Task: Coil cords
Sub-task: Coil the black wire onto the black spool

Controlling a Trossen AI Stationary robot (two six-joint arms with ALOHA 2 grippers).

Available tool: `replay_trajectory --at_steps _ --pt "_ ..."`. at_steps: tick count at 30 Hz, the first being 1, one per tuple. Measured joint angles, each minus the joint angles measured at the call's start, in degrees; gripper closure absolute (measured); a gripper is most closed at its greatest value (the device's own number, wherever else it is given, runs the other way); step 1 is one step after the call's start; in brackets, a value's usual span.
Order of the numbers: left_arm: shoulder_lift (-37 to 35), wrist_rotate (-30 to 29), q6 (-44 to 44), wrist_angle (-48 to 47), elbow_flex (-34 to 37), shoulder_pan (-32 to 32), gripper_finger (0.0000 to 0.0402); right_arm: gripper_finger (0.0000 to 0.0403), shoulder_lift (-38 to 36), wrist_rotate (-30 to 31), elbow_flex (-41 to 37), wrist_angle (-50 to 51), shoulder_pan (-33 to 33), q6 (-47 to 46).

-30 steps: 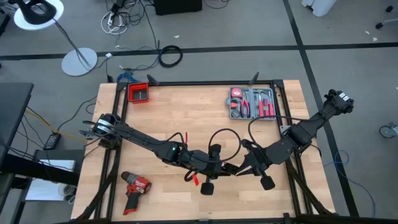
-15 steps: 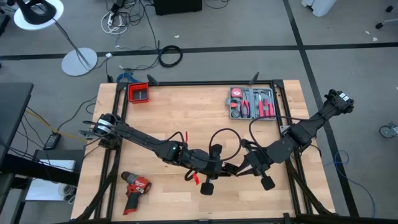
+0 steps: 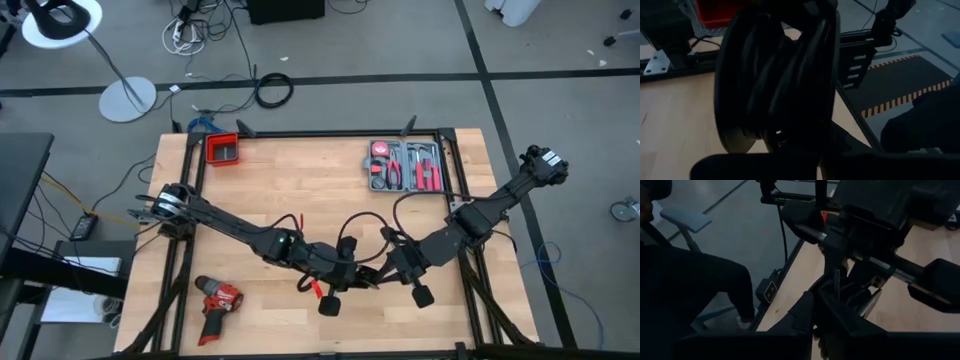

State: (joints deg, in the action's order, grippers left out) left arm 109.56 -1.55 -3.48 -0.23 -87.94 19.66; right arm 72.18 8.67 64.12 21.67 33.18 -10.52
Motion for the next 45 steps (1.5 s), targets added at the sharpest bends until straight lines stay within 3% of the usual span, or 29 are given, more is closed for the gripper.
replay_trajectory --at_steps 11,29,45 --pt "3.1 -0.3 -2.7 7.1 2.8 1.0 0.0401 0.038 0.6 1.9 -1.8 -0.8 0.1 -0.5" --pt "3.5 -3.1 -2.6 0.4 3.3 1.1 0.0401 0.0382 0.2 2.9 -12.0 -10.1 -0.3 -3.9" --pt "10.2 -3.4 -7.2 0.0 3.1 -0.1 0.0401 0.0382 0.6 2.9 -28.1 -26.2 0.1 -13.1"
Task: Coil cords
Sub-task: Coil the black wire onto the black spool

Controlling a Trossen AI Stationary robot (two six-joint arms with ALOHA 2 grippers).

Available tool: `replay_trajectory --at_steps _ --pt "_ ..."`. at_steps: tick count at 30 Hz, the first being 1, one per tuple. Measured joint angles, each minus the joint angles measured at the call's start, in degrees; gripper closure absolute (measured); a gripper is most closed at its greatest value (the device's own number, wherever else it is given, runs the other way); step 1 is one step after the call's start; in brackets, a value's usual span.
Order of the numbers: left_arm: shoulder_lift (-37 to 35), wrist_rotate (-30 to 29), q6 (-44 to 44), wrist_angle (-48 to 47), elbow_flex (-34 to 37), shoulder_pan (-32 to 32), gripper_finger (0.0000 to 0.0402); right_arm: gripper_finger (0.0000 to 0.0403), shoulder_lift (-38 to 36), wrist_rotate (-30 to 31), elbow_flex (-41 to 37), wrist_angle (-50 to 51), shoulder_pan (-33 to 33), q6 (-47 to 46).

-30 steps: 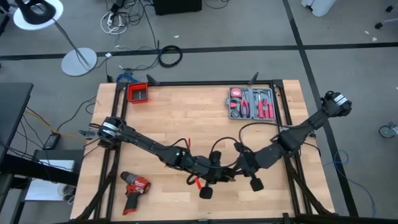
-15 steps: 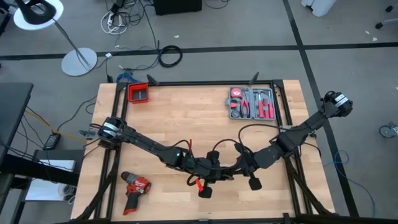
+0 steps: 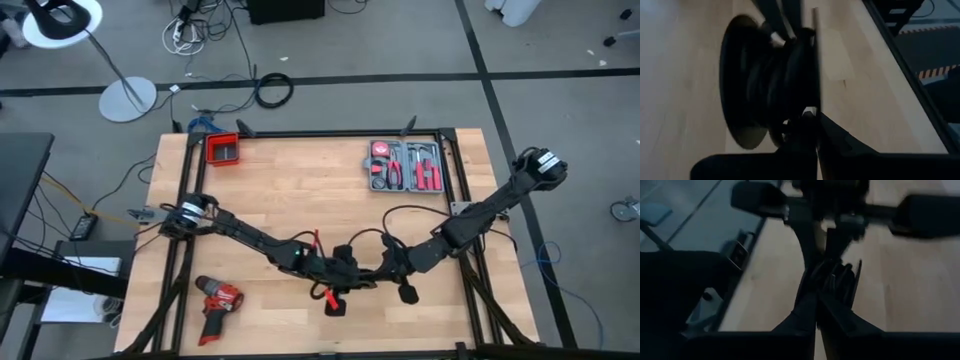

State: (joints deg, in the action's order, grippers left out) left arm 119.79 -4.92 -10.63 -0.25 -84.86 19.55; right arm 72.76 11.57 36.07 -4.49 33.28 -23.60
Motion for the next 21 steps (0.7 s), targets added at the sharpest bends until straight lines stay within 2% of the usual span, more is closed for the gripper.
replay_trajectory --at_steps 11,21 --pt "5.6 -0.4 -4.2 1.0 -0.1 -2.1 0.0401 0.0381 5.1 1.2 -11.2 -12.8 0.4 -6.6" --pt "6.2 0.0 -4.5 -0.6 0.0 -2.5 0.0401 0.0381 11.0 1.1 -11.7 -18.2 0.8 -7.2"
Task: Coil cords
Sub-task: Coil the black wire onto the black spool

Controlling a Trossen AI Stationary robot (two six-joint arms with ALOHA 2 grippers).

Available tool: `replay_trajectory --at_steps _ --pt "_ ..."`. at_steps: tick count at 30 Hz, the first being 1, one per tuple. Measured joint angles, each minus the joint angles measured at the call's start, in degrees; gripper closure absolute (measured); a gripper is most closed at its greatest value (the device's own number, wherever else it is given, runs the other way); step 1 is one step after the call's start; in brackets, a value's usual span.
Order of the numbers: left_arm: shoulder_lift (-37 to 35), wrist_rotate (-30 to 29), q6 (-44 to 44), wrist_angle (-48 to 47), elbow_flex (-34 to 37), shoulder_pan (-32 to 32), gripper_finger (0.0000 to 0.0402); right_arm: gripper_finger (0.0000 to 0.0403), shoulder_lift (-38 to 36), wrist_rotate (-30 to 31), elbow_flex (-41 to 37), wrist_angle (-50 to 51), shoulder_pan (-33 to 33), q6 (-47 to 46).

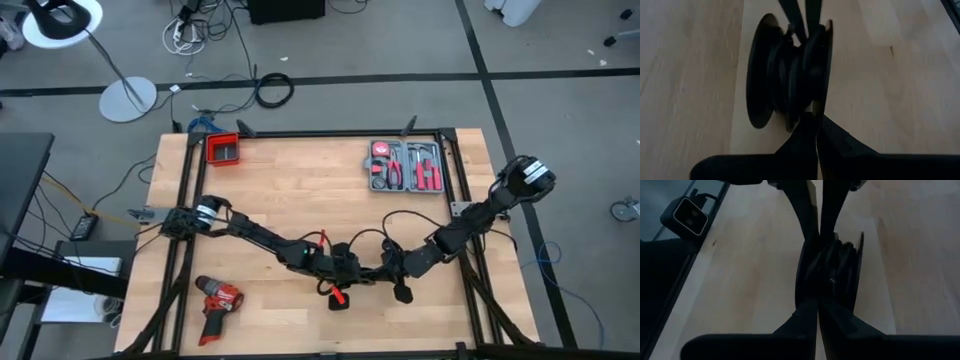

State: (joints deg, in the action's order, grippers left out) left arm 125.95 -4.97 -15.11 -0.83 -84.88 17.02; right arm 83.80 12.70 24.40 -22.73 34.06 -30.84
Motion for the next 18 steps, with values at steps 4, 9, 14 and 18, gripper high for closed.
replay_trajectory --at_steps 4,9,14,18 --pt "0.2 0.0 0.0 -0.9 0.0 0.0 0.0401 0.0378 1.2 -0.2 0.0 -1.9 0.0 -0.1" --pt "0.2 0.3 0.0 -1.2 0.0 0.0 0.04 0.0376 1.5 -0.4 0.0 -2.5 0.0 -0.5" --pt "0.2 0.1 -0.2 -1.5 0.0 -0.1 0.0374 0.0376 1.5 -1.0 0.1 -2.5 0.0 -0.7" --pt "0.2 -0.1 -0.2 -1.8 0.0 -0.2 0.0347 0.0376 1.5 -1.2 0.1 -2.7 0.0 -0.8"
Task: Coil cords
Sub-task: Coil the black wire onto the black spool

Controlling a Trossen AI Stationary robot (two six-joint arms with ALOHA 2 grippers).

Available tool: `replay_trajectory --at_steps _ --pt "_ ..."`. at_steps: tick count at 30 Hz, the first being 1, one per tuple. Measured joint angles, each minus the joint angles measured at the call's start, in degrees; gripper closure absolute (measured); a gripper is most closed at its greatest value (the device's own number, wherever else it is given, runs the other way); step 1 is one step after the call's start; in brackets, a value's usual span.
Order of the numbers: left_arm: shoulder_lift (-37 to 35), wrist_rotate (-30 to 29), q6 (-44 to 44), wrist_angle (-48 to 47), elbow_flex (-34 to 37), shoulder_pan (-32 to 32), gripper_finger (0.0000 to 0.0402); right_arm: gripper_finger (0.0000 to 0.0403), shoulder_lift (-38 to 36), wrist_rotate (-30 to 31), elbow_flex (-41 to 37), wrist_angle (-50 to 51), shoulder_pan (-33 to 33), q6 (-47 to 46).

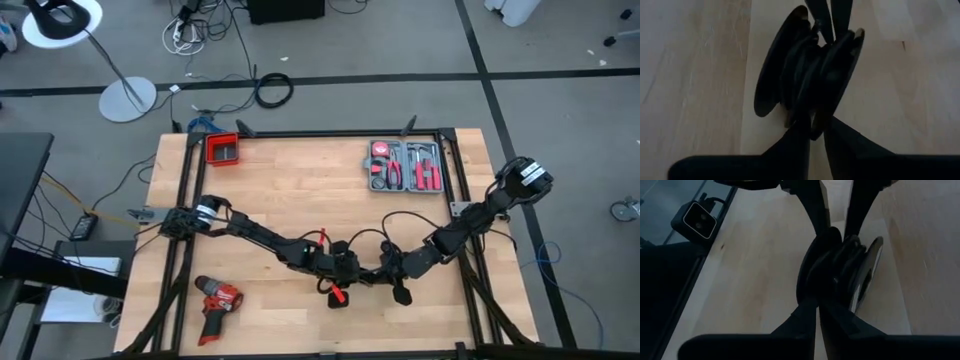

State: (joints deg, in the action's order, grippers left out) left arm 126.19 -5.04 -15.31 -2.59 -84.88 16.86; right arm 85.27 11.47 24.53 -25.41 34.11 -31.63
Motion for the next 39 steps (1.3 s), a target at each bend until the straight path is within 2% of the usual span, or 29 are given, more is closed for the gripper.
replay_trajectory --at_steps 4,39 --pt "0.0 1.3 0.0 -0.1 0.0 0.0 0.0336 0.0376 0.0 -0.2 0.0 0.0 0.0 0.0" --pt "0.0 5.2 1.7 -3.4 -0.1 0.1 0.0339 0.0378 0.0 -0.7 0.0 0.2 0.0 0.1"
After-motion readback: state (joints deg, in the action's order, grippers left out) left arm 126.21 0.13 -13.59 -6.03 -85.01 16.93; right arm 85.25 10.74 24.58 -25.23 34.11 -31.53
